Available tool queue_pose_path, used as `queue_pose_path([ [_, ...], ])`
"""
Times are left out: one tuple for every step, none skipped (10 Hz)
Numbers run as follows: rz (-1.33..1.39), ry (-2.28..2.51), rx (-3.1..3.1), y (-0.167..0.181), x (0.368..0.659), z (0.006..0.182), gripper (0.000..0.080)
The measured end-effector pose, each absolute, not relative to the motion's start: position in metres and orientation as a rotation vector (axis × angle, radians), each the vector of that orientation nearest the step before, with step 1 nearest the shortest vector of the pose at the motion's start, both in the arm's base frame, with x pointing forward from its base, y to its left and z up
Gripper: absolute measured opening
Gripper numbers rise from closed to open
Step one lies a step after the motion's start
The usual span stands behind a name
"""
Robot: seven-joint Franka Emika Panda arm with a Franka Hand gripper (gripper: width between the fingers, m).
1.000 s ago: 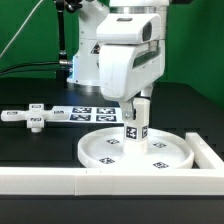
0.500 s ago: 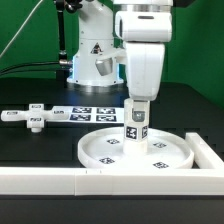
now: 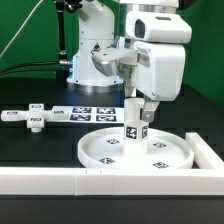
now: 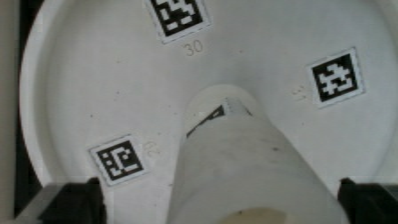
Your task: Assemble round table
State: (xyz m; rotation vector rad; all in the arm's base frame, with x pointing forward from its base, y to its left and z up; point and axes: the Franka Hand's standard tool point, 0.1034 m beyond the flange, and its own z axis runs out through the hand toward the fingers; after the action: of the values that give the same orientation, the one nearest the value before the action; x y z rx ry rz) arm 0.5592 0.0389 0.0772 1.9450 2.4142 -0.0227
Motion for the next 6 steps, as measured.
queue_pose_path([
  [-0.026,2.421,1.937,0.0401,0.5584,0.0763,0.0649],
  [-0.026,2.409,1.951,0.0403,0.5583,0.0761,0.0649],
  [-0.027,2.408,1.953,0.0393,0.5583,0.0761,0.0553],
  [-0.028,2.406,1.957,0.0378,0.5582,0.0760,0.0407],
  [-0.029,2.405,1.958,0.0374,0.5582,0.0760,0.0407],
  [-0.029,2.403,1.959,0.0373,0.5582,0.0759,0.0406],
])
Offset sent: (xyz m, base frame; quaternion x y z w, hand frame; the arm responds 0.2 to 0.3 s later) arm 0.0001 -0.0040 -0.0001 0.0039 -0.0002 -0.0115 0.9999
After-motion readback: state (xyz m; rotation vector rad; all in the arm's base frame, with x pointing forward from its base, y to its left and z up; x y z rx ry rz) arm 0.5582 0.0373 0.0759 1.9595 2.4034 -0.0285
